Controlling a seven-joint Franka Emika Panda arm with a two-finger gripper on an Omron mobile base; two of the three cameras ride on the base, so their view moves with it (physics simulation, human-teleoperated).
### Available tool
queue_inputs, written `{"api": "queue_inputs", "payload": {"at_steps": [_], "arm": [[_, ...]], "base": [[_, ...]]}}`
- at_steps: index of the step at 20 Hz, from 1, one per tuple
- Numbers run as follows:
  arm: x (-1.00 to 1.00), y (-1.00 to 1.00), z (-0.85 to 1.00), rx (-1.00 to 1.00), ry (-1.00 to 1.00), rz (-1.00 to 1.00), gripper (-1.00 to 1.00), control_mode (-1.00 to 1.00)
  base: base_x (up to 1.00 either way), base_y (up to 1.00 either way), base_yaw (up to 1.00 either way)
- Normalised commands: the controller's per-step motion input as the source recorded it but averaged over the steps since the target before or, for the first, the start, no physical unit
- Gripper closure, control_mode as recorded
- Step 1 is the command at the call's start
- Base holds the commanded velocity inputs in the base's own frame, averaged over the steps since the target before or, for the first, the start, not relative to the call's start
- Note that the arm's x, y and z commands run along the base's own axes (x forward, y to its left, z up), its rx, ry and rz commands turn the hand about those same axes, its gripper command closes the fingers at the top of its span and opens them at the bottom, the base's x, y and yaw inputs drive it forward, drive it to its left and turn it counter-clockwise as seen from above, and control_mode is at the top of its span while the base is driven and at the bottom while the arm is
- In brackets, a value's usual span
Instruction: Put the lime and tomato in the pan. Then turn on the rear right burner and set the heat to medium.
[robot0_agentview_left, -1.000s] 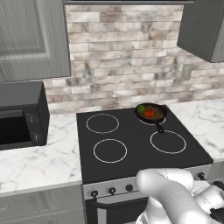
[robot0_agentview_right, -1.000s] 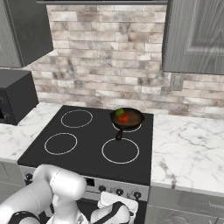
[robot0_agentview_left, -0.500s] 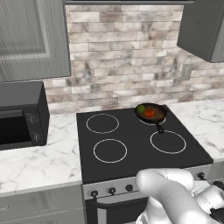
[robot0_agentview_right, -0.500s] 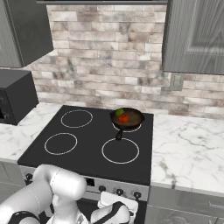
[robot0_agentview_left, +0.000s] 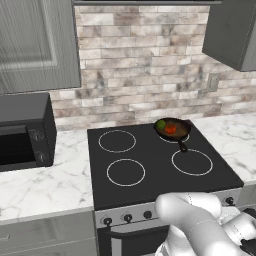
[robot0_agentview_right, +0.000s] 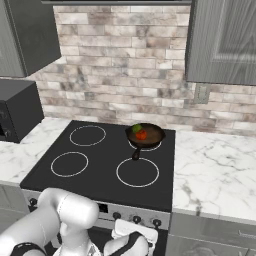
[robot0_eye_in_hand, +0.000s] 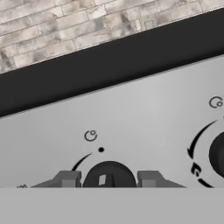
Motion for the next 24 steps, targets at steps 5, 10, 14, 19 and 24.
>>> {"api": "queue_inputs", "payload": {"at_steps": [5,10,14,19,24], "arm": [[-0.02,0.00,-0.16,-0.14,-0.07,0.00,1.00,-1.00],[0.00,0.00,-0.14,-0.22,-0.03,0.00,1.00,-1.00],[0.00,-0.01,-0.09,-0.23,0.00,0.00,1.00,-1.00],[0.00,0.00,-0.14,-0.23,0.00,-0.02,1.00,-1.00],[0.00,0.00,-0.24,-0.23,0.00,-0.09,1.00,-1.00]], "base": [[0.00,0.00,0.00],[0.00,0.00,0.00],[0.00,0.00,0.00],[0.00,0.00,0.00],[0.00,0.00,0.00]]}}
